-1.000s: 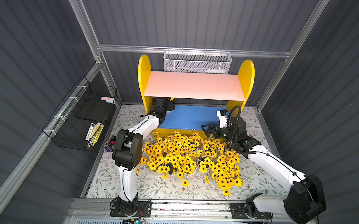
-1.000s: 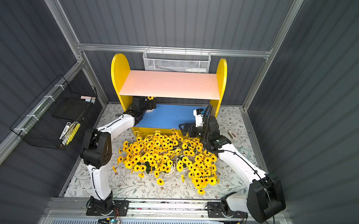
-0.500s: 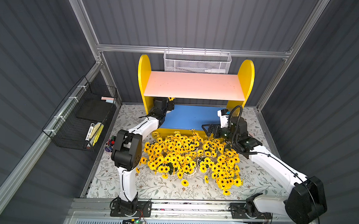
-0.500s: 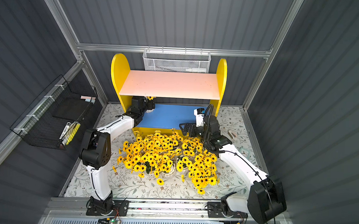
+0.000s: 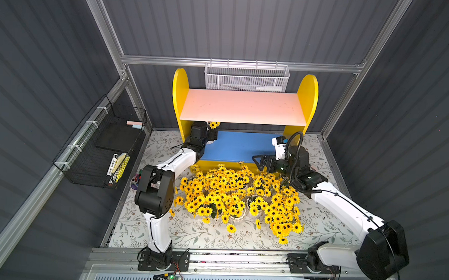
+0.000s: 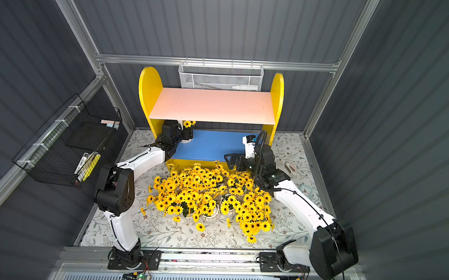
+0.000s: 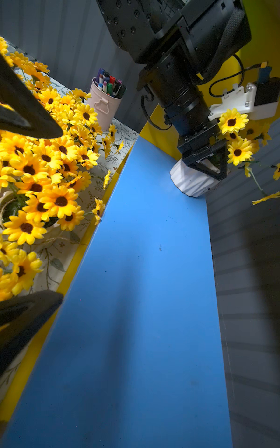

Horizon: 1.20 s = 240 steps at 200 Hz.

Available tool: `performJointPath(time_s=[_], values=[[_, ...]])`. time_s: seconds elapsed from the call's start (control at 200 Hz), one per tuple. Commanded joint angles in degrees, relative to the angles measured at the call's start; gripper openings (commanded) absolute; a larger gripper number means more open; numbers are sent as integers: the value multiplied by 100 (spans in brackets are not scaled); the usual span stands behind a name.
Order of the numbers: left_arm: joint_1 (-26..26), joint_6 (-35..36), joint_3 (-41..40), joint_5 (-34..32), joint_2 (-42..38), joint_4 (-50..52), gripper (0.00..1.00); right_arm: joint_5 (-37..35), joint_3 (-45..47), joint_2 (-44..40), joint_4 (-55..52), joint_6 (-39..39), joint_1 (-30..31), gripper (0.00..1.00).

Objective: Take the sunflower pots off the shelves
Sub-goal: Pick up the sunflower pot from the shelf.

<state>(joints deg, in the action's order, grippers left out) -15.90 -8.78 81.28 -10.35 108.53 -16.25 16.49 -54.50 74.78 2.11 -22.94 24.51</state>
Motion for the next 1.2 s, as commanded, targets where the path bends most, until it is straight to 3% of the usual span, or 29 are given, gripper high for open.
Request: performJointPath(time_s=[0.0,0.255,0.615,0.725,1.196], values=[[-1,-85,-303,418,-358,328,29,32,54,-213,105,-12,-23,99],[-108,-71,-729,1153,-686,346,7,105,90,-324,79,-70,-19,99],[-365,434,-1416,2463,-1162,106,6,101,133,-396,-22,-53,-19,99],[-427,539,-1557,2570,-1320,149,0,104,141,-408,-43,-35,-18,99],[-965,1021,-1304,2179,-1662,285,0,-215,234,-708,-185,55,-19,99]])
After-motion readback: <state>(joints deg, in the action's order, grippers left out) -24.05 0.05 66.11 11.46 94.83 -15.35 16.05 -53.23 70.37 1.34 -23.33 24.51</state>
